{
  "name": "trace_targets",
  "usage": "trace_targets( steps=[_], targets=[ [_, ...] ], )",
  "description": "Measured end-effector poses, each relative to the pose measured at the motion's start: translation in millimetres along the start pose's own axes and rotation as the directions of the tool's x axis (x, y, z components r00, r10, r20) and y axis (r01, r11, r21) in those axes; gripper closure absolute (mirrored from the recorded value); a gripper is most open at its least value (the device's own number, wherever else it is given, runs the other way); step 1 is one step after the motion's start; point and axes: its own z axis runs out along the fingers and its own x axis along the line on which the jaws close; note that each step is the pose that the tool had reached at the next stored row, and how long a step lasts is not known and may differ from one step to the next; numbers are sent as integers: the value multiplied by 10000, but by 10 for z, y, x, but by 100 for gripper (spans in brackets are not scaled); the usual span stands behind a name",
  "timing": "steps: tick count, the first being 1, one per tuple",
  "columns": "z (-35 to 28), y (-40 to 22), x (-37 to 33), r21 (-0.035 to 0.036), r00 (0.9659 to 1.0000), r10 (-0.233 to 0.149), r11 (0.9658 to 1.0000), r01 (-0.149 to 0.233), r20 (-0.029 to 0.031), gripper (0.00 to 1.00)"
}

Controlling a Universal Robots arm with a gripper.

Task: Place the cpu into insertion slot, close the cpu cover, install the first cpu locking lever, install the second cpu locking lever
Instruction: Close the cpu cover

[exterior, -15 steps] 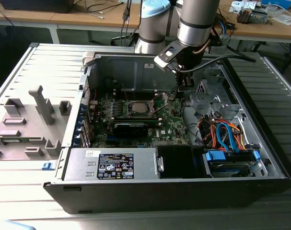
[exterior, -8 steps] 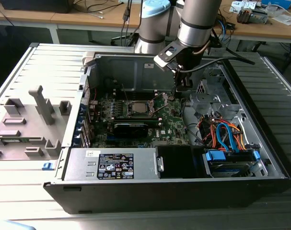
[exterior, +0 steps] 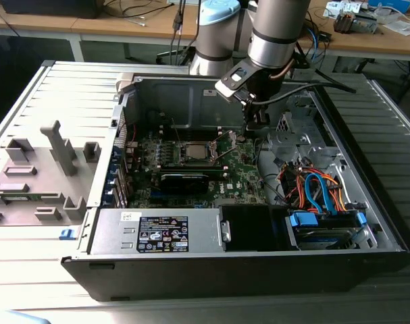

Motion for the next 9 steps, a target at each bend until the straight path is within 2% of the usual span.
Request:
trace_targets(
  steps=[9],
  targets=[
    [140,-48,5,0,10000,-11,10000,11,2,89]
  ],
)
